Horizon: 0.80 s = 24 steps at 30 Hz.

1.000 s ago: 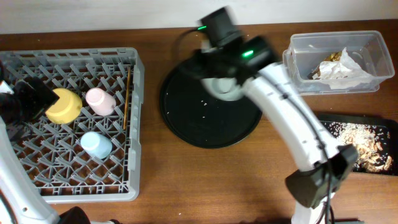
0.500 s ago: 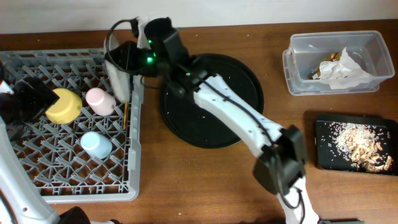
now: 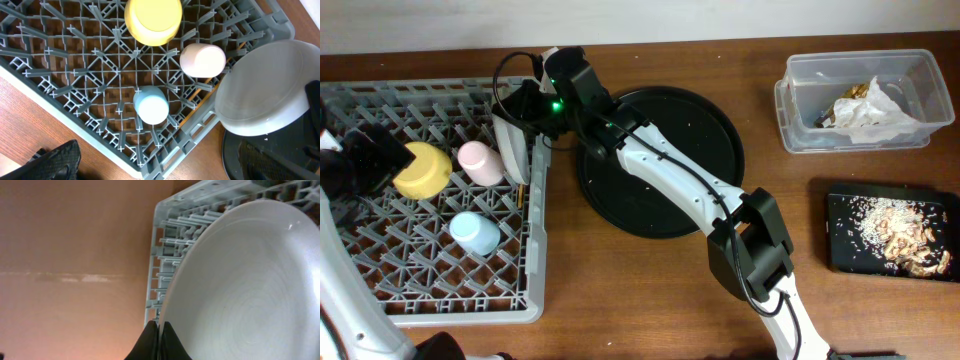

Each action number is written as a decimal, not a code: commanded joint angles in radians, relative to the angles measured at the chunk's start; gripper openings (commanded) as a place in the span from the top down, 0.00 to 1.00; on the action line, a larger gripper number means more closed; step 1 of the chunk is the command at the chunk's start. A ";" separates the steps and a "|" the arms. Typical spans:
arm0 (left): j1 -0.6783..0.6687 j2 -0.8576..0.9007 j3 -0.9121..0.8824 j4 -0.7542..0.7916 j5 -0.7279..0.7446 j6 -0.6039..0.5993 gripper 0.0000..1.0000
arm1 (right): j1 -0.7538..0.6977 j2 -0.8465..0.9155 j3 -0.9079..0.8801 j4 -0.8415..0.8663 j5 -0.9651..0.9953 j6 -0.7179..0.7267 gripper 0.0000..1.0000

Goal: Sort waste into correct bins and load items into the dishwasher rack

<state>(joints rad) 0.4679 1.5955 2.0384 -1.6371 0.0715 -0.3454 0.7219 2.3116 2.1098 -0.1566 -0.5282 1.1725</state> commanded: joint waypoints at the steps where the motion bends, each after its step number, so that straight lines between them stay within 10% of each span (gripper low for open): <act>1: 0.007 0.006 -0.001 0.002 0.003 -0.010 0.00 | 0.006 0.006 0.008 -0.005 0.082 -0.021 0.79; 5: 0.007 0.006 -0.001 0.001 0.003 -0.010 0.00 | -0.009 -0.002 0.016 -0.006 0.087 -0.099 0.21; 14: 0.007 0.006 -0.001 0.001 0.003 -0.010 0.00 | -0.109 -0.326 0.016 -0.542 0.374 -0.314 0.01; 24: 0.007 0.006 -0.001 0.002 0.003 -0.010 0.00 | -0.161 -0.725 0.016 -1.240 0.793 -0.436 0.02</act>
<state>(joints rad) 0.4679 1.5955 2.0384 -1.6363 0.0719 -0.3454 0.5625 1.6382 2.1296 -1.2758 0.0620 0.7757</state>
